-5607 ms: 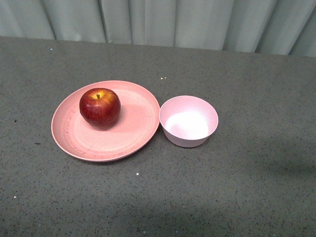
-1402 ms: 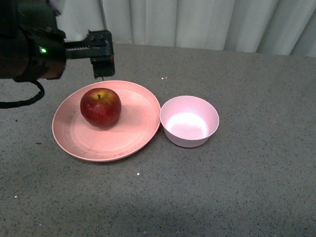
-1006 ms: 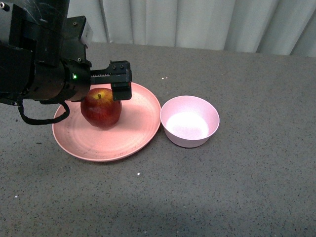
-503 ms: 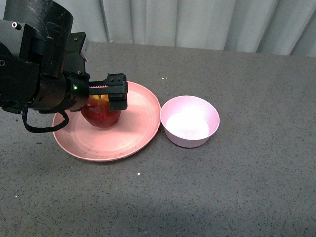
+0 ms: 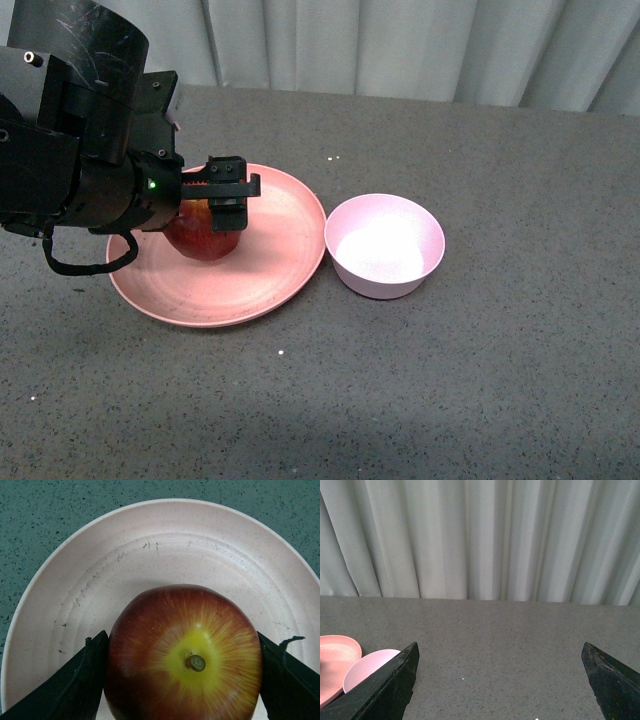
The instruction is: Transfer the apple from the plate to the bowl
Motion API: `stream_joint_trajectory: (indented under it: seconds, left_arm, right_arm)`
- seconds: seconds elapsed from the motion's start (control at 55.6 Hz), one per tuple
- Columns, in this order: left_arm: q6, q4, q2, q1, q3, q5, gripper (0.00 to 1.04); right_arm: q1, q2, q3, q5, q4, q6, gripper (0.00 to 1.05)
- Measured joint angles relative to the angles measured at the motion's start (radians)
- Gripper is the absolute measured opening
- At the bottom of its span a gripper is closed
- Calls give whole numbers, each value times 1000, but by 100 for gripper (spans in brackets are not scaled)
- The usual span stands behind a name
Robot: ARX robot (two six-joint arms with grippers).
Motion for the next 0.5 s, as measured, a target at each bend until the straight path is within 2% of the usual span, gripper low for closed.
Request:
stream_joint_trajectory:
  seconds: [0.126, 0.341, 0.503]
  left_arm:
    - [0, 3, -27, -34, -2, 14, 75]
    - [-10, -11, -51, -166, 69, 20, 75]
    - [-26, -27, -35, -224, 126, 16, 75]
  right_arm:
    - [0, 0, 0, 0, 0, 0, 95]
    - [0, 0, 0, 0, 0, 0, 95]
    - [0, 0, 0, 0, 0, 0, 95]
